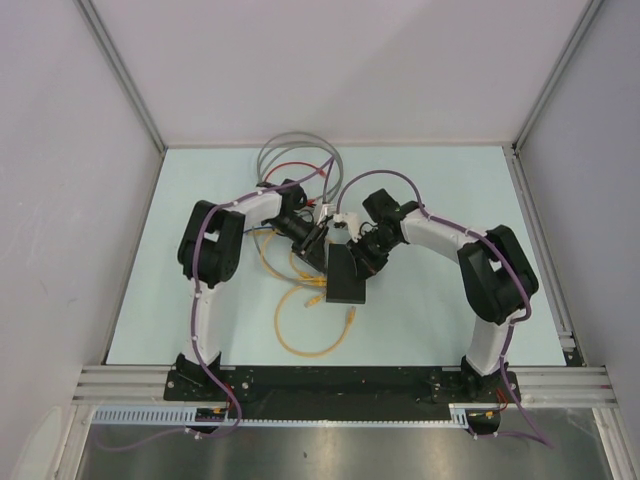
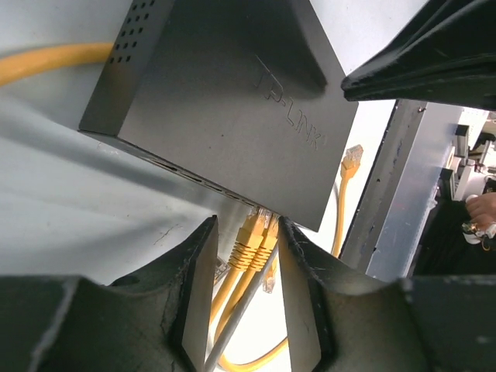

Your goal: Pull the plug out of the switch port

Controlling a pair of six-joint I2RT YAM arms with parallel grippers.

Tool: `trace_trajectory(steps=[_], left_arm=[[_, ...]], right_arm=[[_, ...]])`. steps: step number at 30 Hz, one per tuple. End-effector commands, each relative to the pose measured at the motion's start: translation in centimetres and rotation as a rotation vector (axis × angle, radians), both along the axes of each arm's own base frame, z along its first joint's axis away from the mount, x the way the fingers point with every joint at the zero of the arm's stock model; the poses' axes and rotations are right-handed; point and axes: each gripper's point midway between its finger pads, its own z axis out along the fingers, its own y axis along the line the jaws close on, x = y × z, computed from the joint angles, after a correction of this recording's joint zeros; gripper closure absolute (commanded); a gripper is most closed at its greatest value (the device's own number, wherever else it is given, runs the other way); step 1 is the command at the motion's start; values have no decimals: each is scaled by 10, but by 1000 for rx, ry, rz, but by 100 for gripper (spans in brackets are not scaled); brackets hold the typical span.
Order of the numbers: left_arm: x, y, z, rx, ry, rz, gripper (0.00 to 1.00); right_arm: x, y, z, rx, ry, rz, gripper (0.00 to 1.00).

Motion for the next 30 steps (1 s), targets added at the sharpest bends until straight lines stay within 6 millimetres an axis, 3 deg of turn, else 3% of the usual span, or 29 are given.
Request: trace_trajectory(steps=[1, 15, 22, 30], left_arm=[[-2, -4, 5, -43, 2, -21, 60], [-17, -4, -5, -40, 71, -49, 67], [-24, -13, -6, -36, 82, -79, 68], [-26, -15, -10, -26, 86, -95, 86]], right_arm=[[2, 3, 0, 16, -2, 0, 100], [-10, 1, -20, -4, 95, -27, 94], [-12, 0, -24, -10, 113, -39, 94], [-13, -5, -30, -32, 114, -41, 94]])
